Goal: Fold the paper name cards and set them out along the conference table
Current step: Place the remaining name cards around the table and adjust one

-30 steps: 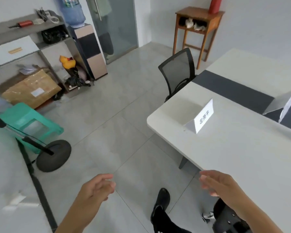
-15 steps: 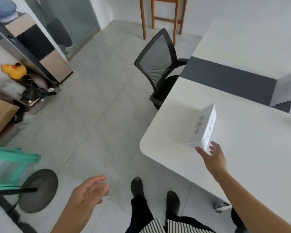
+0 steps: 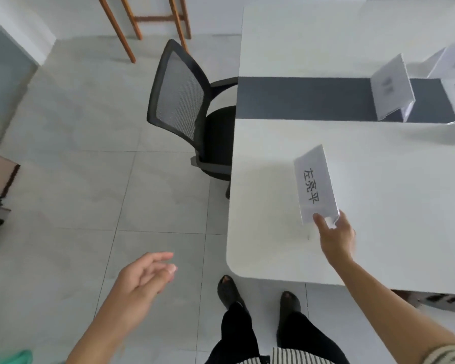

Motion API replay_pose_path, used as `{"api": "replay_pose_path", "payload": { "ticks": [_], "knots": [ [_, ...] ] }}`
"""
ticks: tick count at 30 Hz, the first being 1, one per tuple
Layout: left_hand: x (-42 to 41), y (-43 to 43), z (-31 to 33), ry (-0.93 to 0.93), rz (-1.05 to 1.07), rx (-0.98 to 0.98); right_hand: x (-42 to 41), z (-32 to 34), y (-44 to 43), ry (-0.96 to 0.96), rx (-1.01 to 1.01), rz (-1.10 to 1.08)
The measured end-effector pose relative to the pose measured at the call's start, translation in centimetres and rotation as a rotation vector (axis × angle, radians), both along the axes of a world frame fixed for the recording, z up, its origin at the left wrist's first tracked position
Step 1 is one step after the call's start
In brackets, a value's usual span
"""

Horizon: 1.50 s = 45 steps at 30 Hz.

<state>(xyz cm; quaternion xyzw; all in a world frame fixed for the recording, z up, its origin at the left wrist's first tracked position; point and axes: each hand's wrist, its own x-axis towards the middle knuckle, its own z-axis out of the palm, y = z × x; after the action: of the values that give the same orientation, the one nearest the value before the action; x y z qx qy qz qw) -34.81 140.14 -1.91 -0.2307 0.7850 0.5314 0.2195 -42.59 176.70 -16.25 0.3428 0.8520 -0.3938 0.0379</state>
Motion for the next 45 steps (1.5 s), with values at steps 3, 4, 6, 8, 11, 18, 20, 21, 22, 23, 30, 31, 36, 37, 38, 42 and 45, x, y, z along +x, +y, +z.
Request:
{"api": "replay_pose_path", "payload": {
  "ticks": [3,4,6,8,11,18,20,21,22,23,30,31,36,37,38,42,45],
  "knots": [
    [-2.9,0.4,0.3,0.034,-0.111,0.006,1.1,2.7,0.4,0.095,-0.071,-0.089],
    [-3.7,0.9,0.6,0.051,-0.149,0.009,1.8,3.8,0.6,0.124,-0.099,-0.101],
    [-5.1,2.2,1.1,0.084,-0.218,0.028,3.4,6.1,1.4,0.200,-0.170,-0.111],
    [-6.2,4.0,1.6,0.111,-0.291,0.049,5.5,8.8,2.2,0.290,-0.260,-0.125],
    [-7.0,7.9,2.3,0.148,-0.414,0.078,9.6,12.2,3.9,0.391,-0.337,-0.130],
    [-3.0,20.5,3.2,0.238,-0.639,0.154,23.1,16.1,9.4,0.563,-0.479,-0.230],
    [-0.3,24.4,3.3,0.250,-0.692,0.198,27.6,16.5,11.0,0.554,-0.501,-0.273],
    [1.3,26.4,3.3,0.237,-0.718,0.222,30.0,16.3,11.9,0.544,-0.511,-0.304],
    [3.0,28.4,3.3,0.219,-0.754,0.246,32.3,16.1,12.8,0.530,-0.525,-0.324],
    [4.5,30.1,3.3,0.202,-0.794,0.265,34.1,16.1,13.7,0.515,-0.544,-0.350],
    [13.4,41.9,2.0,-0.026,-1.033,0.401,45.1,14.9,20.3,0.455,-0.668,-0.507],
    [14.1,43.7,2.0,-0.046,-1.065,0.411,45.9,14.9,21.5,0.458,-0.679,-0.543],
    [15.2,53.8,1.1,-0.120,-1.161,0.438,48.2,13.7,28.6,0.494,-0.701,-0.711],
    [15.1,56.2,0.8,-0.132,-1.173,0.442,48.5,13.7,30.2,0.501,-0.695,-0.743],
    [15.0,58.8,0.4,-0.149,-1.183,0.444,48.7,13.7,31.8,0.503,-0.691,-0.763],
    [15.1,69.7,0.0,-0.248,-1.227,0.435,50.0,15.0,39.1,0.493,-0.634,-0.875],
    [15.2,78.5,1.3,-0.285,-1.314,0.449,51.6,16.2,44.6,0.496,-0.496,-1.039]
  ]
}}
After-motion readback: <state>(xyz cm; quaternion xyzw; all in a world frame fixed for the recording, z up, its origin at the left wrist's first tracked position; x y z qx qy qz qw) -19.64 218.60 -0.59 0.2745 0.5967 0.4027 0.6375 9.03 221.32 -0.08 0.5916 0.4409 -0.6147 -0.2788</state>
